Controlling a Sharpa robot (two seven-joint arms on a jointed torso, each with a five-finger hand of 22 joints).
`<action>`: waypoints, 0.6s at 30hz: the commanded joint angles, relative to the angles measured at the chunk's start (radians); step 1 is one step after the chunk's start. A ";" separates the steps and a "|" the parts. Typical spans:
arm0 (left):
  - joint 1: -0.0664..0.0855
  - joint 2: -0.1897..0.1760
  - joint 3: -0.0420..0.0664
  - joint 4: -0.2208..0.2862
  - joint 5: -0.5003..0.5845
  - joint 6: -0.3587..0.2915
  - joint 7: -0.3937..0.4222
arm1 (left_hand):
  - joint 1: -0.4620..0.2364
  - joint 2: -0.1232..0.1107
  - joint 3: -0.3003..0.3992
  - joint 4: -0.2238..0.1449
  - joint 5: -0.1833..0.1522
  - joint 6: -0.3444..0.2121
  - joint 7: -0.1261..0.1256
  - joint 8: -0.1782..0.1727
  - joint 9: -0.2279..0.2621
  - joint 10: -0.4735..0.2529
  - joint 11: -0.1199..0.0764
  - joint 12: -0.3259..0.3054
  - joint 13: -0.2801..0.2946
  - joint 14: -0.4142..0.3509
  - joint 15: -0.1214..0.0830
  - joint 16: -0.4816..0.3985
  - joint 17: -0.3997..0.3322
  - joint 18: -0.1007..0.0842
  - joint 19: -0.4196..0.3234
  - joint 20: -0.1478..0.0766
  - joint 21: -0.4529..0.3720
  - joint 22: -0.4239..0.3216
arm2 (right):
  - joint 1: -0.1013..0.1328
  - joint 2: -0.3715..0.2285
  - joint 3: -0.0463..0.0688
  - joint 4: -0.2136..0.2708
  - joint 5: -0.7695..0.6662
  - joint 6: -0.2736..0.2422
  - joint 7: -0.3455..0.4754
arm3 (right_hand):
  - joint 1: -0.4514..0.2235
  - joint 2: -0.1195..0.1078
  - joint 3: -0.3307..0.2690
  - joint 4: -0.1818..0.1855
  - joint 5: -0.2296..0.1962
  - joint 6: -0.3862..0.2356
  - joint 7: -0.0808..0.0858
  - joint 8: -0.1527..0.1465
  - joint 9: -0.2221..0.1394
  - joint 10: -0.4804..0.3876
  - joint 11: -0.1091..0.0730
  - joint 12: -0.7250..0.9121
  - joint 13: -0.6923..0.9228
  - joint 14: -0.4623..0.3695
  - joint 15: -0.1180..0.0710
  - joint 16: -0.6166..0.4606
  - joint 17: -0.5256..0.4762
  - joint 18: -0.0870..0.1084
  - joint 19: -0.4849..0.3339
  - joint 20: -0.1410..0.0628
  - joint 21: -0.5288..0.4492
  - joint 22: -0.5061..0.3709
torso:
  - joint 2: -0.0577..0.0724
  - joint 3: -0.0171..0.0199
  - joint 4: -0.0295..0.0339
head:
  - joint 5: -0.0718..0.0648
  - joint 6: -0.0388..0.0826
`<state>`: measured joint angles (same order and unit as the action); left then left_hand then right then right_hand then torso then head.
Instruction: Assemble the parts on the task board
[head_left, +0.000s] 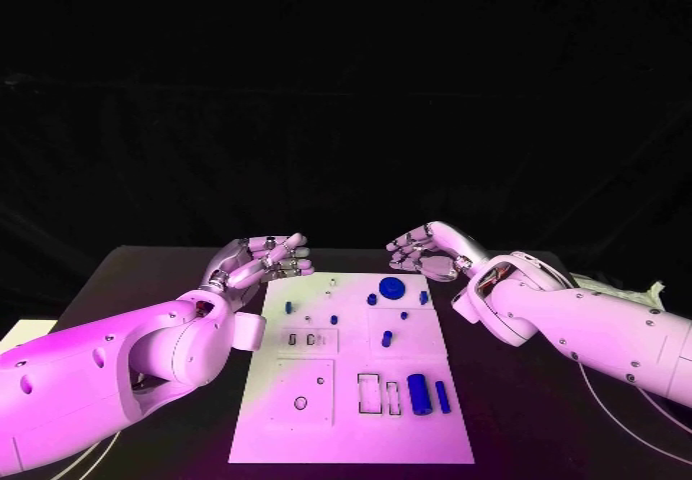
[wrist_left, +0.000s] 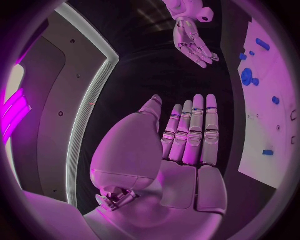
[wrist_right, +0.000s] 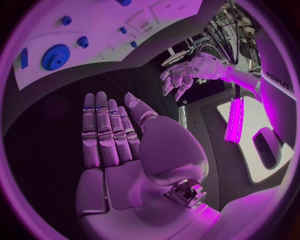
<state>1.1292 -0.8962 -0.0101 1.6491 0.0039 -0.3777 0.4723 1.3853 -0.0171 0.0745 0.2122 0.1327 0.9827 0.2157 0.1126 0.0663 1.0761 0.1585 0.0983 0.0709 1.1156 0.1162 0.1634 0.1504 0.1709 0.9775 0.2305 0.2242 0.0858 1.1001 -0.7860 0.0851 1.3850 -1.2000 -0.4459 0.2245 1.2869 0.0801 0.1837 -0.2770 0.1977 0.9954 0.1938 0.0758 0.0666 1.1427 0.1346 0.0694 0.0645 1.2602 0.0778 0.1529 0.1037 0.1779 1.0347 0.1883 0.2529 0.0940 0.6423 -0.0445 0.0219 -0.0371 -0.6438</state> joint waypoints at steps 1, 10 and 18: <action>0.005 -0.008 0.002 0.020 0.033 0.075 -0.014 | 0.004 0.001 -0.001 -0.007 -0.004 0.002 0.006 -0.008 -0.001 0.001 0.007 -0.009 -0.001 0.000 0.003 -0.007 0.002 0.012 0.007 -0.001 -0.008 -0.003 | 0.004 0.006 0.006 -0.002 -0.274 0.095 -0.111 | -0.001 -0.034 0.014 0.002 -0.013 0.039 -0.021 -0.007 0.002 0.050 -0.030 -0.006 0.001 0.172 -0.052 0.070 0.049 0.008 0.141 -0.068 0.088 0.036 | 0.026 -0.0087 0.0185 | -0.015 0.002; 0.013 -0.080 0.013 0.111 0.058 0.091 -0.023 | 0.004 0.004 -0.008 -0.018 -0.004 -0.005 0.012 -0.022 -0.001 -0.008 0.013 -0.026 -0.002 -0.010 0.009 -0.026 0.008 0.011 0.004 0.003 -0.024 -0.012 | 0.020 0.043 0.026 -0.020 -0.477 0.259 -0.245 | -0.012 -0.059 0.013 0.034 -0.032 0.049 -0.039 -0.011 0.000 0.056 -0.048 -0.008 0.000 0.249 -0.075 0.207 0.153 0.003 0.218 -0.105 0.186 0.086 | 0.073 -0.0219 0.0312 | -0.030 0.021; 0.019 -0.109 0.022 0.154 0.062 0.093 -0.023 | 0.004 0.005 -0.010 -0.021 -0.004 -0.007 0.013 -0.026 -0.001 -0.011 0.015 -0.030 -0.002 -0.013 0.011 -0.031 0.010 0.011 0.002 0.005 -0.028 -0.014 | 0.036 0.061 0.028 -0.026 -0.518 0.284 -0.268 | -0.012 -0.070 0.024 0.050 -0.033 0.047 -0.041 -0.011 0.000 0.045 -0.049 -0.007 -0.001 0.241 -0.076 0.254 0.195 0.002 0.213 -0.106 0.214 0.102 | 0.097 -0.0307 0.0416 | -0.044 0.025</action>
<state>1.1458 -1.0055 0.0106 1.7969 0.0521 -0.3137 0.4493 1.3853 -0.0172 0.0645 0.1969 0.1326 0.9770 0.2213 0.0917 0.0664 1.0650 0.1695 0.0726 0.0701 1.1066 0.1253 0.1346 0.1592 0.1709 0.9775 0.2305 0.2000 0.0730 1.1358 -0.7265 0.1122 1.3588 -1.6445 -0.2168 -0.0009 1.2759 0.0210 0.2087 -0.2288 0.1685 1.0439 0.1588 0.0671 0.0675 1.1927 0.0864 0.0635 0.0644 1.4671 0.0073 0.4071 0.2987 0.1781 1.2503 0.0842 0.4675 0.1966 0.7257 -0.0707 0.0583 -0.0767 -0.6198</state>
